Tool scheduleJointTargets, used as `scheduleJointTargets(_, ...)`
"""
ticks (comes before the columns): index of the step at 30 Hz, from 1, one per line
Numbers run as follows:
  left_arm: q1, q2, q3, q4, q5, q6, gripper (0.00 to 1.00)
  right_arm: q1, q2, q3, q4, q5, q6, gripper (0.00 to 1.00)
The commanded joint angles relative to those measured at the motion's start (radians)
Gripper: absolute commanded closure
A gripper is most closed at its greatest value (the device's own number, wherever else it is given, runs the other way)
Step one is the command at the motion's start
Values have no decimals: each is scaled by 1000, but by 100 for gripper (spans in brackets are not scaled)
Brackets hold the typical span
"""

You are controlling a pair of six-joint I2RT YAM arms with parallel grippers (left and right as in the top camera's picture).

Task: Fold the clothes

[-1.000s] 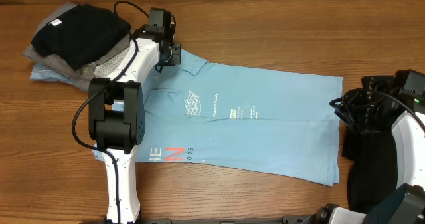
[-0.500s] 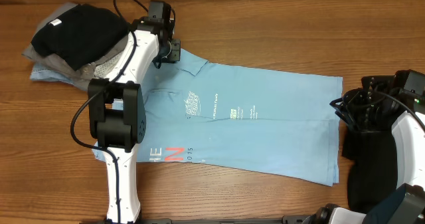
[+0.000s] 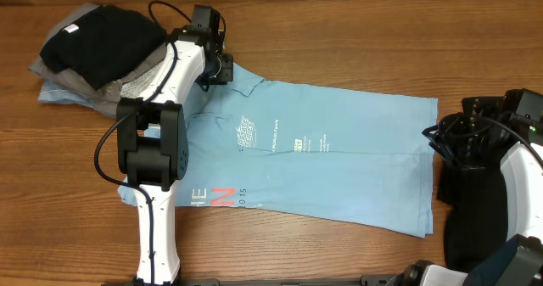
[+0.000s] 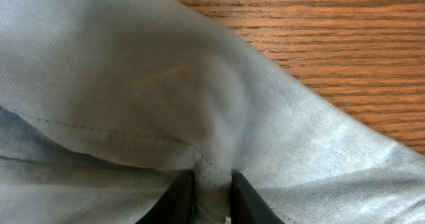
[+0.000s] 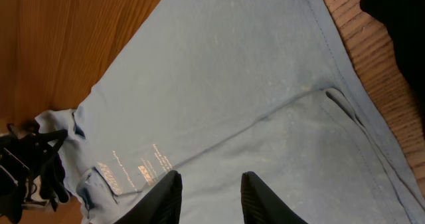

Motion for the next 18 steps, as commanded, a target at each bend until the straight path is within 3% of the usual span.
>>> scheduleJointTargets(1, -2, 51, 6, -16, 22, -14, 78, 5, -8, 13, 2, 3, -4, 67)
scheduleJointTargets(3, -2, 51, 11, -26, 16, -14, 74, 5, -8, 13, 1, 3, -4, 67)
scheduleJointTargets(6, -2, 51, 23, -62, -43, -14, 57, 5, -8, 13, -2, 3, -4, 67)
scheduleJointTargets(8, -1, 51, 35, -81, -66, -14, 53, 5, -8, 13, -2, 3, -4, 67)
scheduleJointTargets(13, 0, 51, 87, -95, 26, -18, 52, 5, -8, 13, 3, 7, -4, 67)
scheduleJointTargets(18, 0, 52, 95, -104, 87, -143, 54, 5, -8, 13, 2, 7, -4, 67)
